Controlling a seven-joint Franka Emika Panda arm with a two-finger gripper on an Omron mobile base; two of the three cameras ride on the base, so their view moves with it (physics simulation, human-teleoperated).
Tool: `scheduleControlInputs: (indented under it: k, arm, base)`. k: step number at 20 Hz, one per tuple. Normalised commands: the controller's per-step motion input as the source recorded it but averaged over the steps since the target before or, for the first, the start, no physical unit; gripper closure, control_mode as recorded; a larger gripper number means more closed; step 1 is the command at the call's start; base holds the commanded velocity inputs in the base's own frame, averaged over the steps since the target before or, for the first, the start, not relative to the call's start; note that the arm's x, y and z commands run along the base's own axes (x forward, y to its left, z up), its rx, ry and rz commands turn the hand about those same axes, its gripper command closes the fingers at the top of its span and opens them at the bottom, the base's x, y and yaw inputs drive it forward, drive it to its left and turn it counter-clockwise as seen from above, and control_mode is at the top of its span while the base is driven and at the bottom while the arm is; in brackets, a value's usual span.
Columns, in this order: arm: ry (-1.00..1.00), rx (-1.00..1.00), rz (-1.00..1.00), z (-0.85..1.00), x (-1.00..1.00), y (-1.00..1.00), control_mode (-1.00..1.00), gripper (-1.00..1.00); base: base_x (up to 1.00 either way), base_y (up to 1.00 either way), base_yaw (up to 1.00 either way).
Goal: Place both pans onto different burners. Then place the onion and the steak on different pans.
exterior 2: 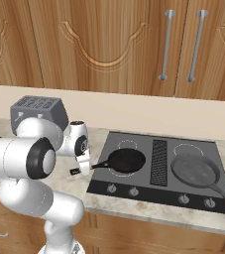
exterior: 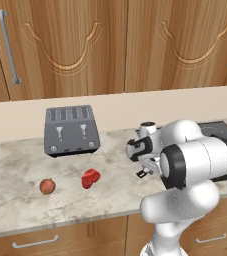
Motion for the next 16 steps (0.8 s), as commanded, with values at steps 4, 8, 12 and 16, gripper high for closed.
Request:
scheduleControlInputs:
  k: [4, 8, 12, 16]
  arm:
    - [0.00, 0.00, 0.00, 0.00, 0.00, 0.00, -1.00, 1.00]
    - [0.00, 0.00, 0.00, 0.00, 0.00, 0.00, -1.00, -1.00]
    - [0.00, 0.00, 0.00, 0.00, 0.00, 0.00, -1.00, -1.00]
    - [0.00, 0.00, 0.00, 0.09, 0.00, 0.00, -1.00, -1.00]
  base:
    - [0.00, 0.00, 0.00]
    - [0.00, 0.00, 0.00]
    - [0.00, 0.00, 0.00]
    - [0.00, 0.00, 0.00]
